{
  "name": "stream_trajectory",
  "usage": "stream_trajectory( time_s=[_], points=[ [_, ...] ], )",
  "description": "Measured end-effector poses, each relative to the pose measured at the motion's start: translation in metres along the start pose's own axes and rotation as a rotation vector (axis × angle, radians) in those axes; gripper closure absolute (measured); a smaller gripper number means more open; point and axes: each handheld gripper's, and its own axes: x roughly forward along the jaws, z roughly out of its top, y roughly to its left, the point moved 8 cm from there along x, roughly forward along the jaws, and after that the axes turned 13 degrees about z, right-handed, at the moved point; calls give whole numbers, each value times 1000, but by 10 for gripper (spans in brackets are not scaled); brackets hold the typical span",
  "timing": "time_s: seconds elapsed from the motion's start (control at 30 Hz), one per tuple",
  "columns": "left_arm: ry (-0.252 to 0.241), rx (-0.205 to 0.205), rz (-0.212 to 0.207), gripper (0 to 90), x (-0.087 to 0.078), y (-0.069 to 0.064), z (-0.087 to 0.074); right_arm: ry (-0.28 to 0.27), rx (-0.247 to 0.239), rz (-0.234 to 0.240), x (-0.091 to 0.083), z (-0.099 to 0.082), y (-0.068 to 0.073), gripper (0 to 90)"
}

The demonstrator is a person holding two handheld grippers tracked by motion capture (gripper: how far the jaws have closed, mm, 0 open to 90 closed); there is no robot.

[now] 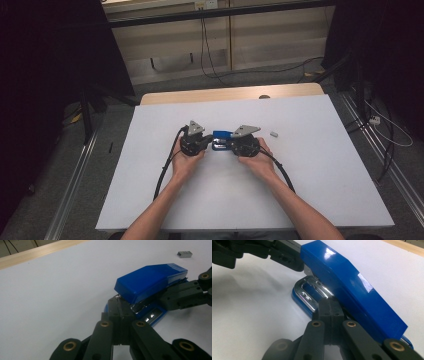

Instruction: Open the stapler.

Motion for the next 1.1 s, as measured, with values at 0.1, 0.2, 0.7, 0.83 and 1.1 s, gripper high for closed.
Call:
stream_trajectory(
  time_s=[0.1,0.2,0.7,0.83,1.1],
  points=[
    [-4,4,-9,900,0,0,0,1,-1,0,0,0,0,900],
    [-7,7,-17,900,-1,1,0,1,-2,-2,0,0,0,900],
    [-37,-32,-33,900,-4,0,6,0,2,-4,0,0,0,900],
    [-51,-37,-37,900,-8,-1,11,-2,2,-3,0,0,0,900],
    [-59,-49,-48,900,-9,-1,14,0,-5,-12,0,0,1,900]
  ],
)
